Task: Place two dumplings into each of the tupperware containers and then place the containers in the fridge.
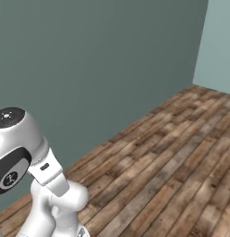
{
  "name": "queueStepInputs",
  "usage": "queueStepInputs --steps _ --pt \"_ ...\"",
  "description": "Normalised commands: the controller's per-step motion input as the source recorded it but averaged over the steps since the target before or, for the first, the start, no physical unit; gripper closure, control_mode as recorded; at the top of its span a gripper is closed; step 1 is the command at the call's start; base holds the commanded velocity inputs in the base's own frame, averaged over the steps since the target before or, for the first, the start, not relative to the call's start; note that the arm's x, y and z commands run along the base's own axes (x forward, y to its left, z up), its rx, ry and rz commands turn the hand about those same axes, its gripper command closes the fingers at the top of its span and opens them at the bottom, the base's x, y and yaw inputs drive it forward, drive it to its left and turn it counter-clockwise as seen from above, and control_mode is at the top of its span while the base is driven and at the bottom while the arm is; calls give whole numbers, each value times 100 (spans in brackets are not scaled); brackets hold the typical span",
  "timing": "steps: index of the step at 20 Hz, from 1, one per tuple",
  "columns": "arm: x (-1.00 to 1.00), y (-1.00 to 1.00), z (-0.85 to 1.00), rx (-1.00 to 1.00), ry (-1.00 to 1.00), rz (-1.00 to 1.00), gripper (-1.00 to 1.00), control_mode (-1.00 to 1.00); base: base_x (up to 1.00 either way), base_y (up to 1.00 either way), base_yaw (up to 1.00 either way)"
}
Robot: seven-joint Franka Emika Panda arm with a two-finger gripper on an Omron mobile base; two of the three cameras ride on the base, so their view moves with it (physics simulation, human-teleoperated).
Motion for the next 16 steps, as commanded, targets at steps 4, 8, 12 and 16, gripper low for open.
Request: queueStepInputs --steps 4,8,12,16 --pt "0 0 0 0 0 0 -100 100 -100 28 -19" --pt "0 0 0 0 0 0 -100 100 -100 27 -18" --pt "0 0 0 0 0 0 -100 100 -100 26 -18" --pt "0 0 0 0 0 0 -100 100 -100 18 -18"
